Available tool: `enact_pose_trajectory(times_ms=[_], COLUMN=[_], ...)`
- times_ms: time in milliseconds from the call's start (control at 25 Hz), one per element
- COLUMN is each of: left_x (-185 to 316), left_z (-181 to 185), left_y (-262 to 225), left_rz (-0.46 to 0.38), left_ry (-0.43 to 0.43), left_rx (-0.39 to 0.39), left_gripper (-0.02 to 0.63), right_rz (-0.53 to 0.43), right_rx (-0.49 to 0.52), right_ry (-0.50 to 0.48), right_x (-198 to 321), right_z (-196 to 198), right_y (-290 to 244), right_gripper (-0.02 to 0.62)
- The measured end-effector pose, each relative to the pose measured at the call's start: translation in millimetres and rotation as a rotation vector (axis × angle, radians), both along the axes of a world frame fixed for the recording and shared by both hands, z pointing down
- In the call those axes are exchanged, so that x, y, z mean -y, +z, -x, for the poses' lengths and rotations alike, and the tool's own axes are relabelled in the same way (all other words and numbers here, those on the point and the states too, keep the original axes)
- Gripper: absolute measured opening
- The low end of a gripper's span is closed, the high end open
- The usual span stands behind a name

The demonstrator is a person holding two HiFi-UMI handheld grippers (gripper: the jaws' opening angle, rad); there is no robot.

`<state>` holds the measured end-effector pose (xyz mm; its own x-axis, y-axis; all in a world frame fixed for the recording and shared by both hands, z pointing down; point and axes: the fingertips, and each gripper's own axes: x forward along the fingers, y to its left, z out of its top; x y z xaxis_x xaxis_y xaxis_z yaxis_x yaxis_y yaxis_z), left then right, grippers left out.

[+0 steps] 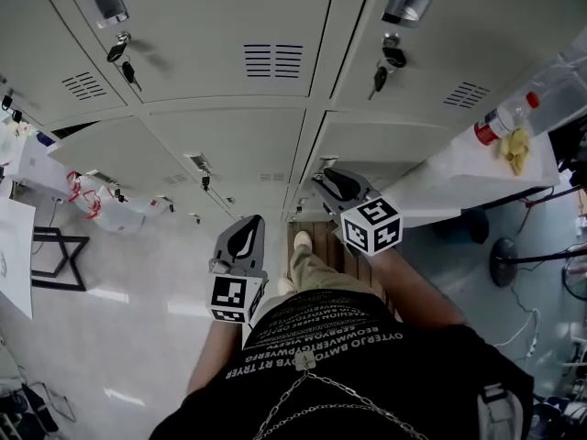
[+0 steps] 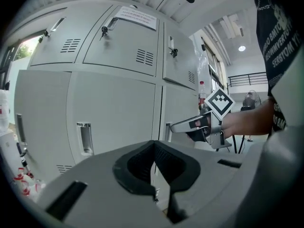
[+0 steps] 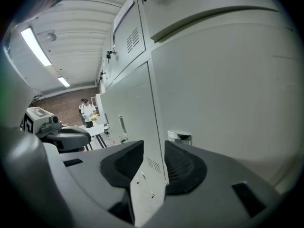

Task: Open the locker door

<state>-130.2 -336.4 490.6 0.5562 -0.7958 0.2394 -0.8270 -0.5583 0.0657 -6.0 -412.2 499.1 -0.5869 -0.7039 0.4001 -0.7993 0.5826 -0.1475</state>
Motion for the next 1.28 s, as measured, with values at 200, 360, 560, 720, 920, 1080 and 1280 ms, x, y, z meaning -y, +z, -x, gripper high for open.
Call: enact_pose_trajectory(times_ms=[200, 360, 560, 720, 920, 1080, 1280], left_x=[7, 6, -2, -6, -10, -11, -16], left_z=[14, 16, 3, -12, -20, -22, -21], left_y=[13, 11, 9, -5, -21, -29, -28], left_rz=[0.049, 0.046, 0.04, 0.014, -0.015, -0.029, -0.029], left_ry=[-0.056, -0.081, -0.059, -0.032, -0.023, -0.018, -0.012], left_rx=[0.016, 0.027, 0.059, 0.081, 0.096, 0.107, 0.111], left_gripper=[-0.002, -0.002, -0.002, -0.002, -0.002, -0.002, -0.002], right_rz=[0.032, 0.024, 0.02, 0.002, -0.002, 0.012, 0.01], right_rx=[-0.007, 0.001, 0.02, 0.006, -0.02, -0.009, -0.022], right_ry=[0.062, 0.088, 0.131, 0.136, 0.15, 0.144, 0.113], right_x=[18, 24, 33, 42, 48, 50, 41], right_z=[2, -1, -15, -14, -4, 2, -1], right_y=[18, 20, 23, 27, 36, 37, 37], right_gripper=[0.134, 0.149, 0.164, 0.166, 0.195, 0.206, 0.16])
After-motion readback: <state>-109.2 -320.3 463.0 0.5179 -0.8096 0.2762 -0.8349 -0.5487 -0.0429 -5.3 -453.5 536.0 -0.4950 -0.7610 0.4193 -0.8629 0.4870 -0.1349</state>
